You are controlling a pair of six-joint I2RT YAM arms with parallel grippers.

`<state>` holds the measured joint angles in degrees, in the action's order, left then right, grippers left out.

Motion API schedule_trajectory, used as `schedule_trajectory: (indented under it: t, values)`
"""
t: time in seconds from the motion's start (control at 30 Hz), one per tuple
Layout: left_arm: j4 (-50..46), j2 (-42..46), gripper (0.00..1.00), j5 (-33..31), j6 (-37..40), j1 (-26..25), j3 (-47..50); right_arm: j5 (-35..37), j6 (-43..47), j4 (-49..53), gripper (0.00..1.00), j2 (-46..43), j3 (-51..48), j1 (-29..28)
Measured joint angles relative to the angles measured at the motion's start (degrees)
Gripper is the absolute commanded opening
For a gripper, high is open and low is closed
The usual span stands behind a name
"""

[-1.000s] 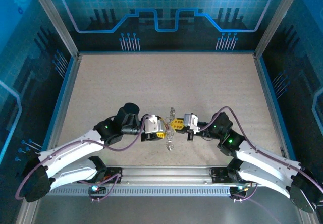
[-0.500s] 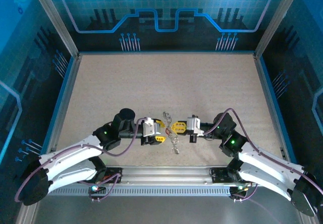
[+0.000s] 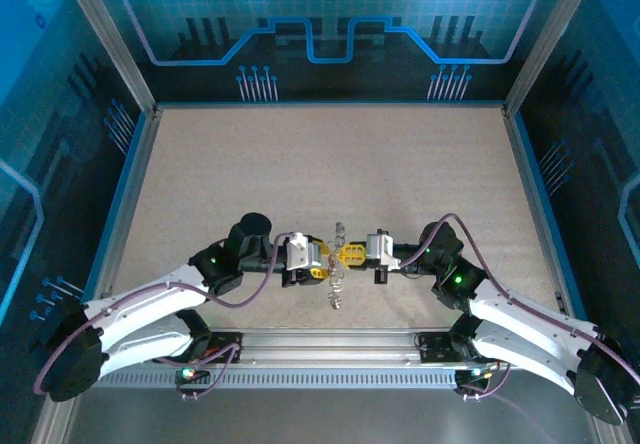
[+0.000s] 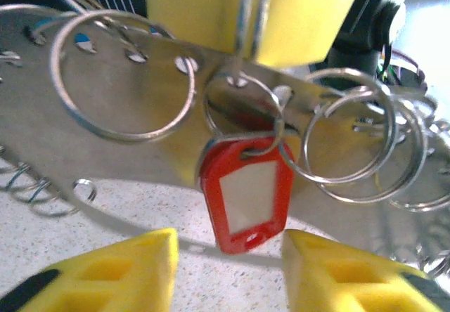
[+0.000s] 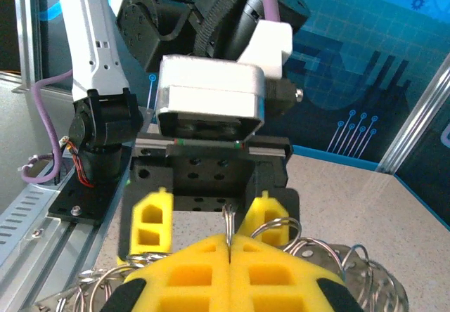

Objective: Put the keys on the keyring

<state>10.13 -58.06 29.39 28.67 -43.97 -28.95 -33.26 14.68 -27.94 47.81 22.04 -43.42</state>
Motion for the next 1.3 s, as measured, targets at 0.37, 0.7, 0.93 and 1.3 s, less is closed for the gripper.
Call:
schedule_trajectory:
  t: [0.37, 0.7, 0.93, 1.3]
  values:
    - [1.4, -0.1, 0.47, 3.7, 0.3, 0.3, -0.9, -0.2, 0.0, -0.1, 0.0, 0.7, 0.0, 0.0]
    - [3.5, -0.7, 0.36, 5.7, 0.4, 0.3, -0.9, -0.5, 0.9, -0.2, 0.0, 1.4, 0.0, 0.1]
    - [3.5, -1.1, 0.23, 6.5, 1.1, 0.6, -0.9, -1.5, 1.1, 0.0, 0.0, 2.0, 0.0, 0.8]
    - [2.2, -0.5, 0.07, 6.5, 2.0, 1.9, -0.9, -1.9, 3.4, 3.2, 0.0, 2.1, 0.7, 2.4]
